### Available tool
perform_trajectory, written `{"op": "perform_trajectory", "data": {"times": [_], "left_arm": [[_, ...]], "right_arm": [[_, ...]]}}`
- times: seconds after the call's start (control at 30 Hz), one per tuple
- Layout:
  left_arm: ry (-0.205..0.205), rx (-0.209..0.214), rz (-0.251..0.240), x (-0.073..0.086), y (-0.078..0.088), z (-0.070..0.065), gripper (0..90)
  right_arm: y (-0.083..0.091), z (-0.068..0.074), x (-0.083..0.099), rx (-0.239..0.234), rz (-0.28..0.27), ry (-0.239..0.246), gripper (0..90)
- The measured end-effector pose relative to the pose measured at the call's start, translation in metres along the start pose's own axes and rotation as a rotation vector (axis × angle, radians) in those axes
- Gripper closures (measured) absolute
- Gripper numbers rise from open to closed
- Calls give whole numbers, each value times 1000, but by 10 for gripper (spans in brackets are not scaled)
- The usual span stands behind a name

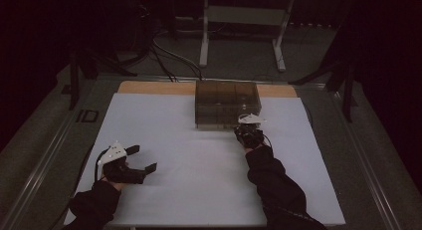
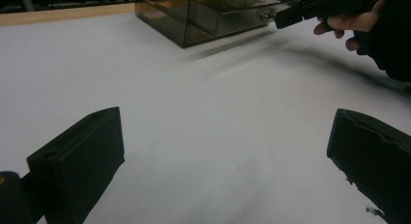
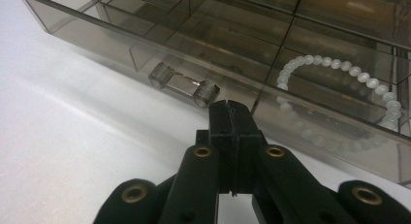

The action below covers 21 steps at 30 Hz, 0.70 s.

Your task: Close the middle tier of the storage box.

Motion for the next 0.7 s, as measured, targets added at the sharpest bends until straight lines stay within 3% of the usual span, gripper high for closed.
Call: {"op": "perform_trajectory", "data": {"times": [0.7], "left_arm": [[-1, -2, 0, 0, 1, 0, 14]], "right_arm": [[-4, -3, -2, 10, 5, -6, 900]]}}
Point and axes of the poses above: each handheld gripper's, and its own axes: y roughly backward along the jaws, x roughly out of its underside, z roughly to its left, the point moved 5 cm from there along -y, roughly forward along the jaws, and after that the axes turned 6 degrees about -x, right-handed, at the moved point
